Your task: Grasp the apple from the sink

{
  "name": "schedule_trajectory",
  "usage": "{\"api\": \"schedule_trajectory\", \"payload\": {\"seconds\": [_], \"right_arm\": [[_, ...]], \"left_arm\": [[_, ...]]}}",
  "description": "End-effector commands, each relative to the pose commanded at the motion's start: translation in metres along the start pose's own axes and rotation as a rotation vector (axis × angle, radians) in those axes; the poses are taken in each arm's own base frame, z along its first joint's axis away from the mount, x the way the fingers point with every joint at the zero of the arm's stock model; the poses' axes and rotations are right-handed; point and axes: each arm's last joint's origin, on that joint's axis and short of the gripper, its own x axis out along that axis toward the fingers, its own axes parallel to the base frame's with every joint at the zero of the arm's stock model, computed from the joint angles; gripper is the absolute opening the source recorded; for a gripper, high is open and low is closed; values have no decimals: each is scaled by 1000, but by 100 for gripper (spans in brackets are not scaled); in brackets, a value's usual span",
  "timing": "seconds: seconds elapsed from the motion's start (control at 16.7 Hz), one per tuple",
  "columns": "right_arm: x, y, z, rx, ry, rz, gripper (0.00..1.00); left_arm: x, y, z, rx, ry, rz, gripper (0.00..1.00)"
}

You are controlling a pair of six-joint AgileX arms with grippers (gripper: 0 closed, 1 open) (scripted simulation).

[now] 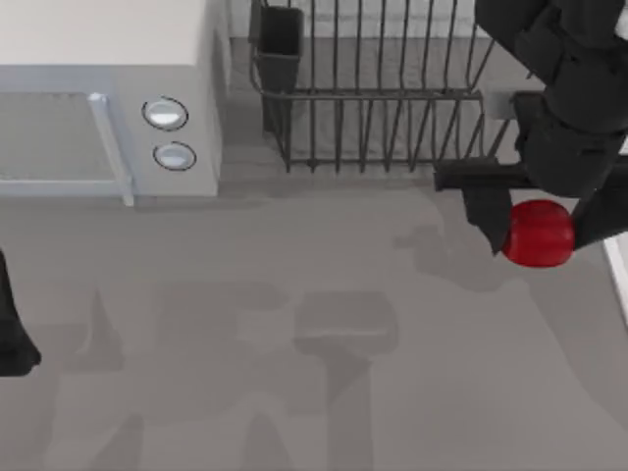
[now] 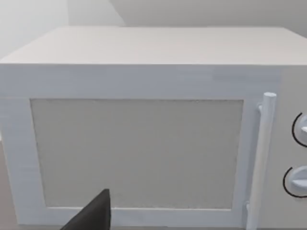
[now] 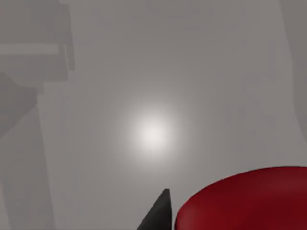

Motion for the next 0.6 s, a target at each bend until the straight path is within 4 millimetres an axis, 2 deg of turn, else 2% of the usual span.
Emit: {"api": "schedule_trajectory", "payload": {"seconds": [0.36,0.6], "right_arm": [[5,0,1,4,6,-1,0],[44,2,4,3,2,0,0]], "left_arm": [[0,0,0,0,0,0,100],[0,0,0,0,0,0,100]]}}
